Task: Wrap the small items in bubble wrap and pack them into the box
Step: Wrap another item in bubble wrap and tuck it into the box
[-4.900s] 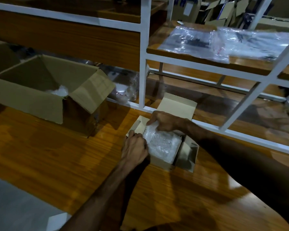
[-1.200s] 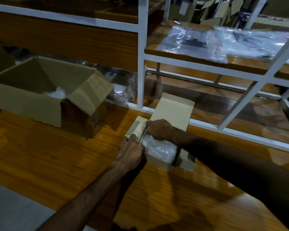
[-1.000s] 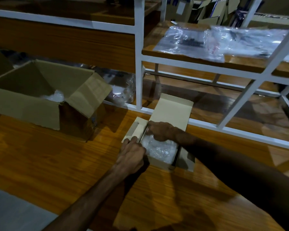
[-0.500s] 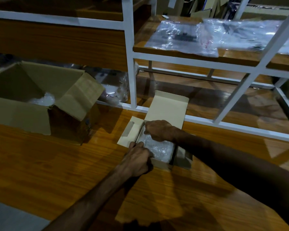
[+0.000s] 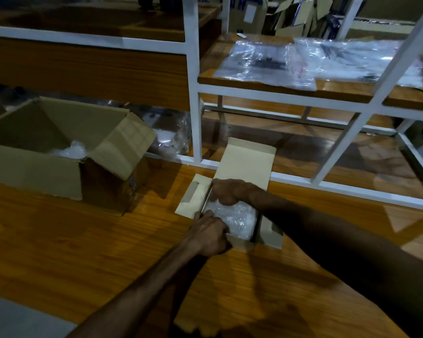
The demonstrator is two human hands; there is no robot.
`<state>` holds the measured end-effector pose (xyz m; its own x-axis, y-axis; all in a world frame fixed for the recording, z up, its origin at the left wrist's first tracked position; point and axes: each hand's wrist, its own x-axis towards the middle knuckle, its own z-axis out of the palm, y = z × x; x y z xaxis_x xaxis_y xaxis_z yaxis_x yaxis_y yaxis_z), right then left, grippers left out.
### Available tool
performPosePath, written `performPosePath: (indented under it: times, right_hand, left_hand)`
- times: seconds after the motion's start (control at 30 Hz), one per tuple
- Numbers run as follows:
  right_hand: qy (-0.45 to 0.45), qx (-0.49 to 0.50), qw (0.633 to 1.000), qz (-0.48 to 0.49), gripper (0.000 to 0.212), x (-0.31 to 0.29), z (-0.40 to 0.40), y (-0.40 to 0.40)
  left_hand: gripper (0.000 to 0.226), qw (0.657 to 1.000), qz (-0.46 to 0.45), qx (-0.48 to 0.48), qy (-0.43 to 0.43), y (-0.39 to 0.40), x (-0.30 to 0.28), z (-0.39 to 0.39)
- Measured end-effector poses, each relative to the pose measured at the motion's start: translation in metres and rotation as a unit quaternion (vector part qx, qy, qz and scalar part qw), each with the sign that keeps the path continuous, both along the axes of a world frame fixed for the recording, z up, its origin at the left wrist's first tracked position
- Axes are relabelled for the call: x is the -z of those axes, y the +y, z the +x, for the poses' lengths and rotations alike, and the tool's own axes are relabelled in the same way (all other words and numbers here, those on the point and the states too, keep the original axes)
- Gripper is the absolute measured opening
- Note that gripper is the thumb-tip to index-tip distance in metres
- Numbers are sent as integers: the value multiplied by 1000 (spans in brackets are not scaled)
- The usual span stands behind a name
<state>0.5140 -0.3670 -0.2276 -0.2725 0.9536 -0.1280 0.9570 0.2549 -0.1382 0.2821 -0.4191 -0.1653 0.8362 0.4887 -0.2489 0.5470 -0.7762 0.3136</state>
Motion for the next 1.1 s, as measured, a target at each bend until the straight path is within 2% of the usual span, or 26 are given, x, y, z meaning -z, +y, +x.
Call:
performPosePath:
  times: [0.07, 0.17, 0.33, 0.4, 0.47, 0.53, 0.57, 0.67, 0.7, 0.77, 0.87, 1.0, 1.1]
  right_hand:
    - [51, -20, 998, -22, 37, -24, -2, -3]
    - [45, 52, 991, -113, 45, -81, -30, -20]
    - [10, 77, 988, -131, 40, -61, -34, -25]
    - [-21, 101, 982, -158, 38, -71, -48, -26]
    - [-41, 97, 980, -167, 36, -48, -38, -18]
    - [-60, 76, 985, -139, 40, -36, -24, -21]
    - [-28, 92, 988, -118, 41, -34, -16, -23]
    - [61, 210, 968, -121, 40, -93, -30, -48]
    - [61, 248, 961, -106, 35, -107, -36, -57]
    - [34, 299, 951, -68, 22, -118, -47, -83]
    - [-29, 340, 930, -134, 15, -101, -65, -129]
    - [-78, 340, 937, -25, 18, -81, -91, -170]
    - [-73, 352, 933, -29, 21, -69, -100, -180]
  left_hand:
    - [20, 998, -59, -19, -31, 2, -2, 0]
    - [27, 994, -99, -15, -39, -7, -5, 9]
    - [22, 998, -53, 18, -18, -11, 7, 17]
    - [21, 999, -43, 26, 8, -11, 6, 20]
    - [26, 998, -26, 41, 45, -14, 1, 27]
    - [27, 997, -23, 54, 45, -14, -2, 27]
    - [28, 997, -25, 61, 31, -11, -1, 25]
    - [35, 995, -20, 95, -25, 2, 3, 8]
    - [34, 993, -15, 102, -48, 6, 5, 1]
    - [31, 990, 15, 111, -89, 12, 8, -12]
    - [27, 981, 92, 116, -127, 22, 10, -28]
    - [15, 977, 133, 138, -99, 34, 13, -38]
    - [9, 979, 134, 132, -79, 35, 14, -34]
